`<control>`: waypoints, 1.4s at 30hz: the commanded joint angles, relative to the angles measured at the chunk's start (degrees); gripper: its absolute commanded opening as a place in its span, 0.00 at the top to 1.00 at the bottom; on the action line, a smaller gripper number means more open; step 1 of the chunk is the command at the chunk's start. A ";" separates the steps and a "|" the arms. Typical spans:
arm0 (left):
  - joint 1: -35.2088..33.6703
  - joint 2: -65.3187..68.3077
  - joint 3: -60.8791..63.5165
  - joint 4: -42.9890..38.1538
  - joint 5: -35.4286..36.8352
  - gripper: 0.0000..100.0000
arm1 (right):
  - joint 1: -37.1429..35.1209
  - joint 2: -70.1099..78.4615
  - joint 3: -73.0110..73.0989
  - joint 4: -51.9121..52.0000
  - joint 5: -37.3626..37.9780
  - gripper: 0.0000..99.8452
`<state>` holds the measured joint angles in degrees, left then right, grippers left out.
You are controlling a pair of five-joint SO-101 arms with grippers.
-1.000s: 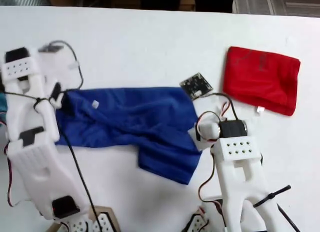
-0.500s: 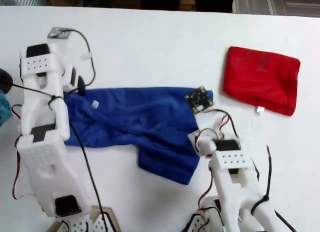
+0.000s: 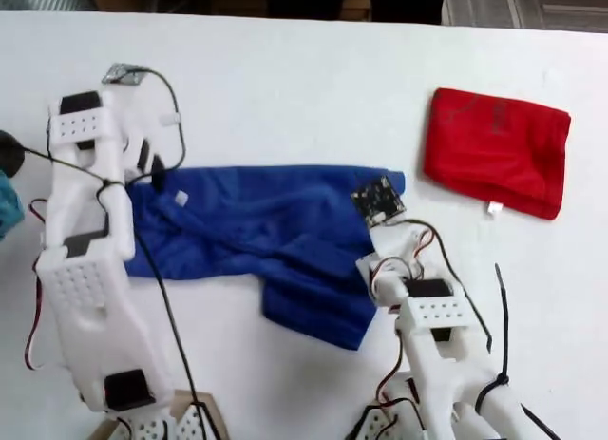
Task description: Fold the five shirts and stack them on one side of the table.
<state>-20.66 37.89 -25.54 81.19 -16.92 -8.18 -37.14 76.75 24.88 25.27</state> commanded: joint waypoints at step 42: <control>3.60 -19.34 23.52 -0.62 3.87 0.85 | -1.36 -2.15 -0.18 -2.59 -0.26 0.98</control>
<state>-17.93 15.30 -1.89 81.98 -14.46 -9.14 -37.14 76.92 23.21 25.27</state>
